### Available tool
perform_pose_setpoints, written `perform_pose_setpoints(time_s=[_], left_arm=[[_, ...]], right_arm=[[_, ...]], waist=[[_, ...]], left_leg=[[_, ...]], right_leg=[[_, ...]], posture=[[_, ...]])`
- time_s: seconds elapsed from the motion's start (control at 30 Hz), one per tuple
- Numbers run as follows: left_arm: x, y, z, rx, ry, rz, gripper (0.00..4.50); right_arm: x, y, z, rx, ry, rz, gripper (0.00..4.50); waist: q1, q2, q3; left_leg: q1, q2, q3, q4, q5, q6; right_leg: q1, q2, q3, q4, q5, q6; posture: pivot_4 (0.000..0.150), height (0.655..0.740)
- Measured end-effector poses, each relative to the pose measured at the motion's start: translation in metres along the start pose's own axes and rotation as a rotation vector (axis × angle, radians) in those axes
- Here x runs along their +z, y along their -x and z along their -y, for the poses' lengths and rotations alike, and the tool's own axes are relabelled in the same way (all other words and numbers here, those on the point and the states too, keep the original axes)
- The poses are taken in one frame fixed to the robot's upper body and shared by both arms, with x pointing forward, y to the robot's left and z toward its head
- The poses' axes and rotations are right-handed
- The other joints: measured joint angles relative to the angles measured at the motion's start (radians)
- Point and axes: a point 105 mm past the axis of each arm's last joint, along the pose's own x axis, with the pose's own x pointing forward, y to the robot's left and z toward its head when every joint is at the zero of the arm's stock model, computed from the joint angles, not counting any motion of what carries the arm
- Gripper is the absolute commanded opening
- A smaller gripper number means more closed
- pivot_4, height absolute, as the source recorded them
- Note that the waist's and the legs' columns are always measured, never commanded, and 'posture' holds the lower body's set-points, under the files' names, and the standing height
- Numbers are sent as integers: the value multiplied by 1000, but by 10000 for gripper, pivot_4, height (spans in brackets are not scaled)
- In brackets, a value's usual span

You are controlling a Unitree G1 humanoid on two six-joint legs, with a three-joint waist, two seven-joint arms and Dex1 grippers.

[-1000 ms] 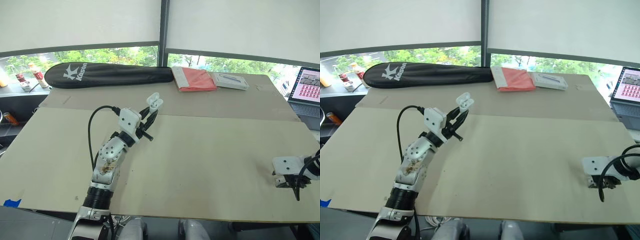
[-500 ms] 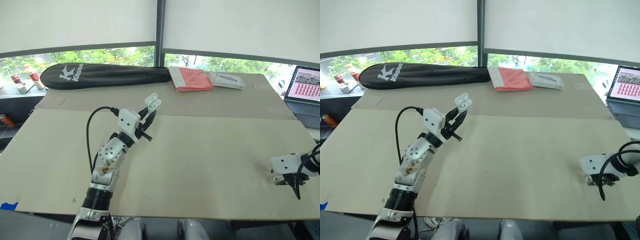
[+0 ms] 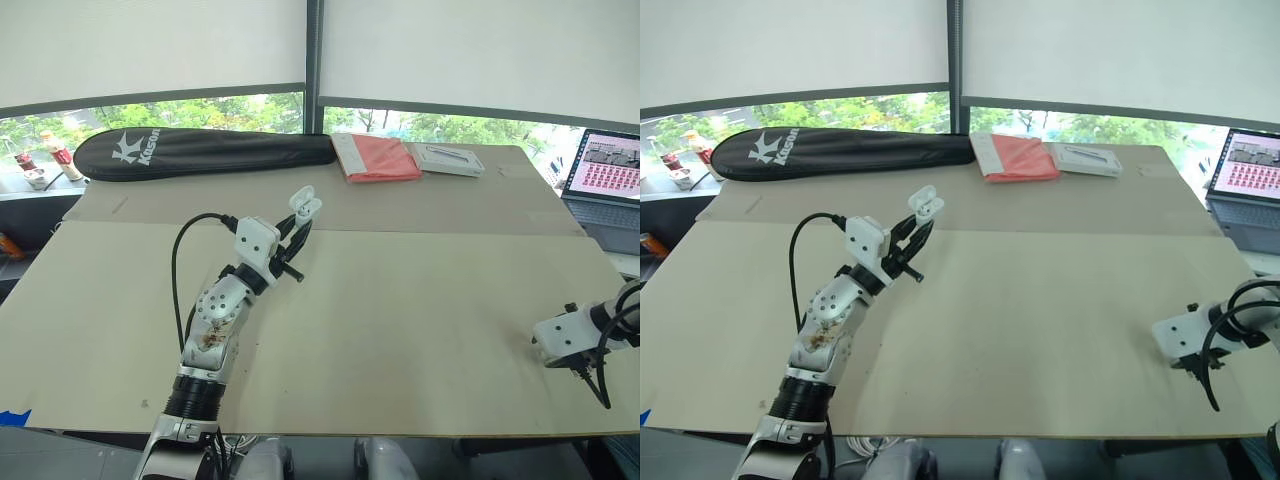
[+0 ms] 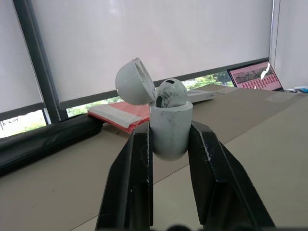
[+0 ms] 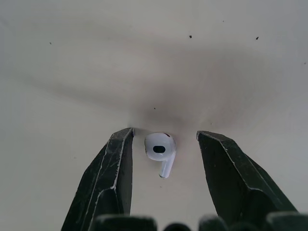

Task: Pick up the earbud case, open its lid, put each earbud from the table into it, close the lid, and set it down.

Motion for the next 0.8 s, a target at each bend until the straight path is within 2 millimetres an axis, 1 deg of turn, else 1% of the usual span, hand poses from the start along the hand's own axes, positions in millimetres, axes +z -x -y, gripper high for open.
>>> perform_pose_setpoints(time_s=[0.07, 0.2, 0.23, 0.5, 0.6, 0.67, 0.7, 0.73, 0.8], left_arm=[[0, 0, 0, 1, 0, 0, 5425], [0, 0, -1, 2, -1, -1, 5425], [0, 0, -1, 2, -2, -1, 5425], [0, 0, -1, 2, -4, -3, 5425], [0, 0, -2, 2, -6, -2, 5425], [-1, 0, -3, 4, -8, -6, 5425], [-1, 0, -3, 1, -7, -9, 5425], [-2, -1, -3, -5, -4, -12, 5425], [0, -4, 3, -34, 0, -2, 5425]], right_arm=[[-1, 0, 1, 4, 0, -9, 18384], [-4, -3, -4, 28, -9, -20, 5061], [-5, -3, -3, 26, -7, -24, 3423], [-5, -4, -1, 3, -31, -14, 3434], [-4, -4, 1, -7, -82, 15, 3434], [6, -5, 12, -39, -161, 93, 3434], [19, -6, 29, -95, -226, 179, 3434], [36, -7, 47, -153, -266, 273, 3434], [78, -3, 87, -256, -386, 508, 3434]], waist=[[0, 0, 0], [-2, -5, -2], [-4, -5, -2], [-8, -7, -3], [-11, -7, -3], [-21, -7, -3], [-29, -7, -3], [-35, -7, -3], [-39, -3, -2]], left_leg=[[0, 0, 0, 0, 0, 0], [0, 0, 1, 1, -1, 1], [0, 0, 1, 1, -1, 1], [1, 0, 1, 0, -1, 1], [1, 0, 1, 0, -1, 1], [1, 1, 1, 0, -1, 0], [2, 2, 1, -1, -1, -1], [3, 3, 1, -1, -2, -3], [2, 4, 1, -2, -1, -4]], right_leg=[[0, -1, 0, 0, 0, 0], [1, -1, 0, -1, 0, 0], [1, -1, 0, -1, 0, 0], [1, -2, 1, -1, 0, -1], [0, -2, 1, -1, 1, -1], [0, -1, 1, 0, 1, -2], [0, 0, 1, 0, 2, -2], [-1, 0, 2, 0, 2, -3], [-2, 1, 1, 2, 5, 1]], posture=[[1500, 7400], [1500, 7400], [1500, 7400], [1500, 7400], [1500, 7400], [1500, 7400], [1500, 7400], [1500, 7400], [1500, 7400]])
